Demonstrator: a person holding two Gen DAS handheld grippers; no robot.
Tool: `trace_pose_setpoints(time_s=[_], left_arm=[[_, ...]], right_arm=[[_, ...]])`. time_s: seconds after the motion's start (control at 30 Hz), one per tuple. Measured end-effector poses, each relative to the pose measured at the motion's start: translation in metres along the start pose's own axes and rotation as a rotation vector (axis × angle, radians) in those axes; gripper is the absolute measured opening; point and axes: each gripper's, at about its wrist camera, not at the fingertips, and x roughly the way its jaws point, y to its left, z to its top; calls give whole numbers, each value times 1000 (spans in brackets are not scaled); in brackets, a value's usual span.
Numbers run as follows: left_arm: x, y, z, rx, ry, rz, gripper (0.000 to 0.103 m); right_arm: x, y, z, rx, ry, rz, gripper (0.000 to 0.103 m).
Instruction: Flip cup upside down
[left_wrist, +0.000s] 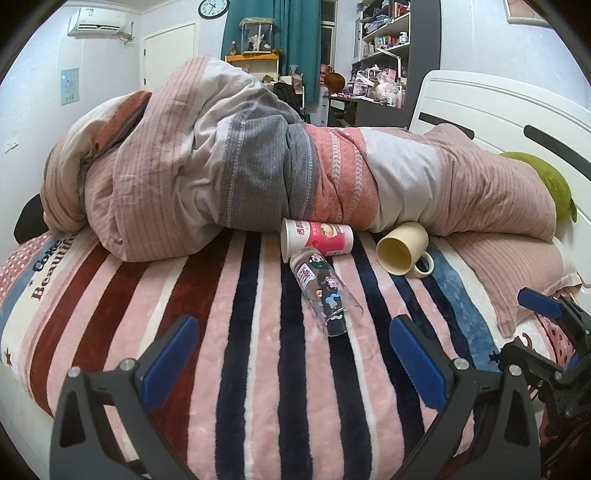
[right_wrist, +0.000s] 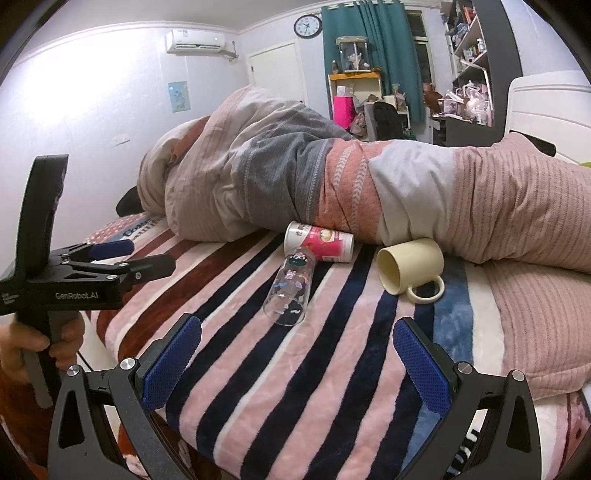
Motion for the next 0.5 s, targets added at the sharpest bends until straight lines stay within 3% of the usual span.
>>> trace_pose_setpoints(time_s=[0.3,0.5], left_arm=[[31,8,14,-4,22,-7,103],[64,19,23,-18,46,-20,103]], right_arm=[[27,-14,8,12,32,0,103],[75,-31,12,49,94,20,103]])
